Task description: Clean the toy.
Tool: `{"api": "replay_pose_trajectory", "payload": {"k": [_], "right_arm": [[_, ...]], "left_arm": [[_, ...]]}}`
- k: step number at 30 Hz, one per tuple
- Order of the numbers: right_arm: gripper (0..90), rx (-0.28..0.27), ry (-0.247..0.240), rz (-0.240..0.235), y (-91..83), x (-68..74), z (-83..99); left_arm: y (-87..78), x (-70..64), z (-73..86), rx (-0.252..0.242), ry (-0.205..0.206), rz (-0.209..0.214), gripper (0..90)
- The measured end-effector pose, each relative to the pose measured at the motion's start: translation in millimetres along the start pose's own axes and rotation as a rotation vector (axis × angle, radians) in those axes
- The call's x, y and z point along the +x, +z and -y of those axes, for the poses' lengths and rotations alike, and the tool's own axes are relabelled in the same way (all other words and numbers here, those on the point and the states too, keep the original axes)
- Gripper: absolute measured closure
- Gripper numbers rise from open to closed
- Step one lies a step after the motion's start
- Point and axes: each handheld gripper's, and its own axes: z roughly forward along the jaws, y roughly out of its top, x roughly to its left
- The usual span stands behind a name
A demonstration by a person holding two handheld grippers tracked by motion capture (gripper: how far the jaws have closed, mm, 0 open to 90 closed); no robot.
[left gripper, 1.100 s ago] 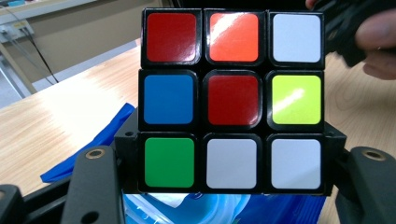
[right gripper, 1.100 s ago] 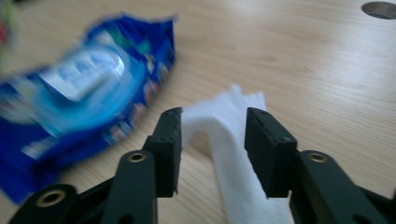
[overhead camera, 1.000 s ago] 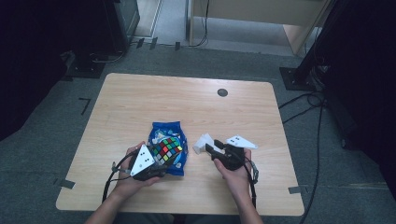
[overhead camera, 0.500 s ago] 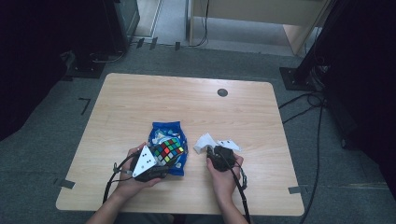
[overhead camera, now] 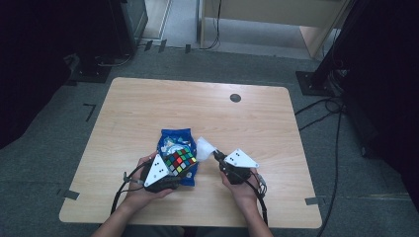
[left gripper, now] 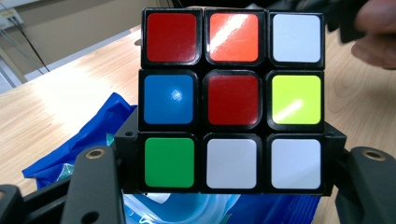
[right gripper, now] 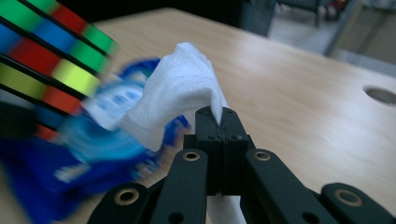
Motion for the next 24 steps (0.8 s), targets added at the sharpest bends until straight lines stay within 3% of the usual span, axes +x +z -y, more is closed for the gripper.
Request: {"api": "replay_pose_trajectory", "payload": {"k": [2, 4, 9, 13, 16, 19, 24], "right_arm": [[90.0, -0.056, -0.002, -0.071, -4.2, 5.7, -5.8], [90.0, -0.078, -0.028, -0.128, -4.3, 14.0, -11.8], [90.0, -0.084, -0.059, -0.197, -1.8, 30.0, -19.2], [89.8, -0.083, -0.012, -0.25, -0.4, 36.4, -22.7], [89.8, -0.096, 0.021, -0.308, -3.3, 39.3, -26.6], [89.8, -0.109, -0.009, -0.355, -8.1, 42.9, -31.7], [89.4, -0.078, -0.001, -0.389, -10.0, 38.3, -31.0]], "left_arm": [[0.8, -1.1, 0.0, 0.002, 0.002, 0.004, 34.0], [2.2, -2.8, 0.3, 0.008, 0.007, 0.01, 34.0], [4.7, -9.2, 0.9, 0.012, 0.045, 0.033, 34.0], [6.2, -12.0, 1.3, 0.022, 0.062, 0.042, 34.0], [6.4, -10.6, 1.7, 0.029, 0.056, 0.027, 34.0], [4.7, -6.1, 1.4, 0.026, 0.038, 0.012, 34.0], [-0.8, 4.1, 0.6, 0.016, -0.001, -0.005, 34.0]]}}
